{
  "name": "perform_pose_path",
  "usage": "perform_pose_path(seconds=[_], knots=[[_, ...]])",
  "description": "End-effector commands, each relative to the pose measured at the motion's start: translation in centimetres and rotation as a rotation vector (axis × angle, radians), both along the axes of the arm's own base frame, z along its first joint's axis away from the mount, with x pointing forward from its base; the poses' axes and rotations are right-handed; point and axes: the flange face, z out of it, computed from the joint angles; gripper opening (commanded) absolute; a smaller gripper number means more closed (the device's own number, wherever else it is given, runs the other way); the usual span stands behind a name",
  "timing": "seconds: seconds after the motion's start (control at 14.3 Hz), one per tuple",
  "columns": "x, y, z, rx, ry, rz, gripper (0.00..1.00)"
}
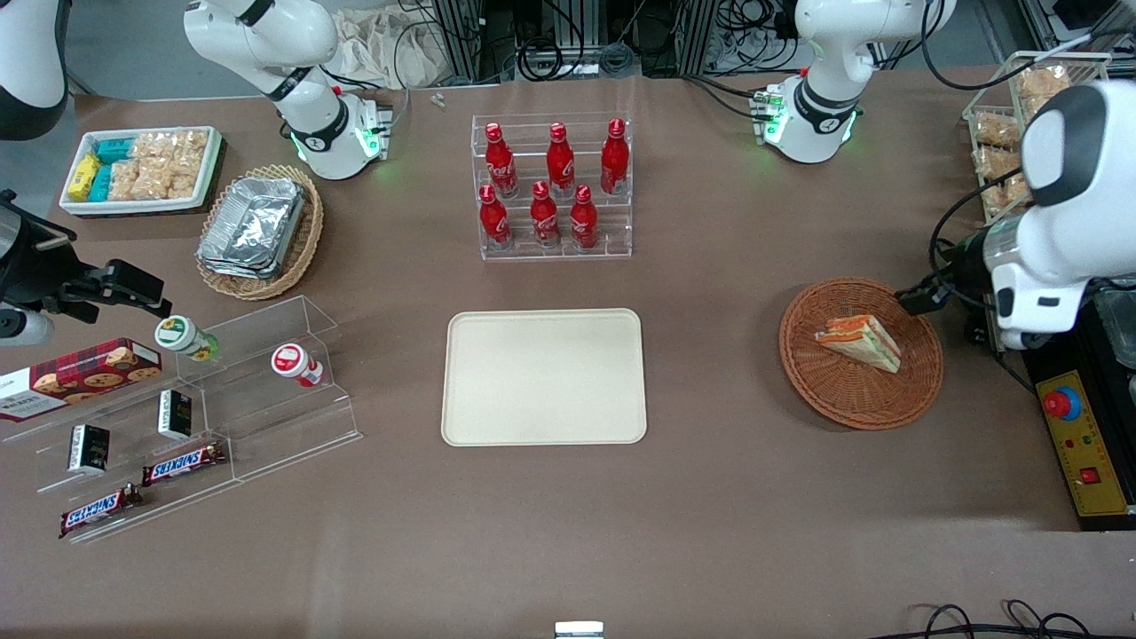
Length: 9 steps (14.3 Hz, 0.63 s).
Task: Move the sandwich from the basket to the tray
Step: 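Move the left gripper over the wrapped sandwich in the wicker basket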
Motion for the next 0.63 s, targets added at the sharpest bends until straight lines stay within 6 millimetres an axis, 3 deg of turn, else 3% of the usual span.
perform_pose_path(seconds=[0.0, 0.21, 0.56], knots=[[-1.9, 1.0, -5.5, 0.02, -0.028, 0.163, 1.0], [-1.1, 1.4, -11.2, 0.051, -0.013, 0.307, 1.0], [-1.6, 2.8, -17.7, 0.062, -0.049, 0.418, 1.0]])
